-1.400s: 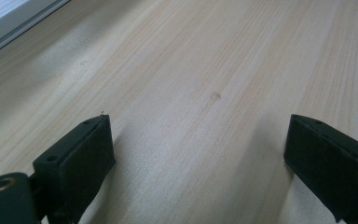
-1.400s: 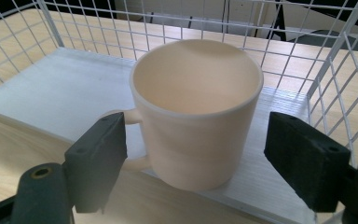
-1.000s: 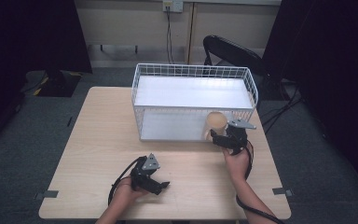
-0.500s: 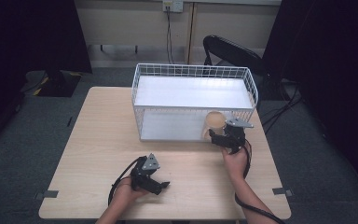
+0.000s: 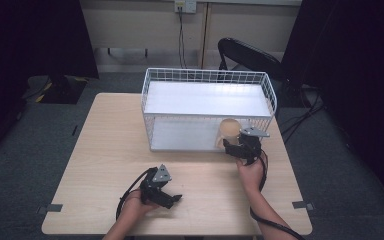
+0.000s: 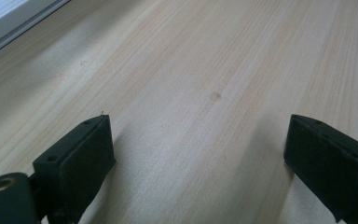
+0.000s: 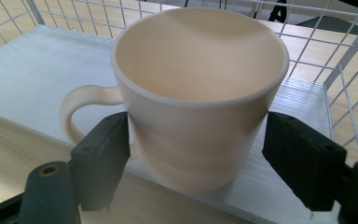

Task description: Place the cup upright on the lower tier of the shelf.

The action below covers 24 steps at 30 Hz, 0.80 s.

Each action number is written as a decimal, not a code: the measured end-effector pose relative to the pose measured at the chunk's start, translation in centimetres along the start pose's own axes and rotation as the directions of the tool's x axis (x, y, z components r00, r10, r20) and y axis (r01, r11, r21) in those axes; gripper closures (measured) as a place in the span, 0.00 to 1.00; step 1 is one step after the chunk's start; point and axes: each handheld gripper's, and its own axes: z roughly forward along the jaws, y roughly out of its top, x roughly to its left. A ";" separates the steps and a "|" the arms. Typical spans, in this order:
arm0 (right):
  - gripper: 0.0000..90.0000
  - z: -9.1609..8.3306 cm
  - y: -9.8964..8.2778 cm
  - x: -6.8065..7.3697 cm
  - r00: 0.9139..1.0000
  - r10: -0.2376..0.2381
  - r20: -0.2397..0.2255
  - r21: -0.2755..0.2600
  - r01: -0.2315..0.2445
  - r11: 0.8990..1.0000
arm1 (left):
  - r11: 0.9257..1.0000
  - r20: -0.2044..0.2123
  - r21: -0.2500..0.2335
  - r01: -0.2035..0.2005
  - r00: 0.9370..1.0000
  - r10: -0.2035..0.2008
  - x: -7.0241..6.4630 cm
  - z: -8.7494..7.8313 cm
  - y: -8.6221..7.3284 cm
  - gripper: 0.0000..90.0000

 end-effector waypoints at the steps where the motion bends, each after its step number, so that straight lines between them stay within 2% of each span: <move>1: 0.26 0.0 0.1 0.0 1.000 0.000 0.001 -0.001 0.000 1.000 | 1.000 0.000 0.000 0.000 1.000 0.000 0.0 0.0 0.0 0.09; 24: 0.49 0.2 0.6 0.6 1.000 0.007 -0.006 -0.001 -0.007 1.000 | 1.000 0.000 0.000 0.000 1.000 0.000 0.0 0.0 0.0 0.09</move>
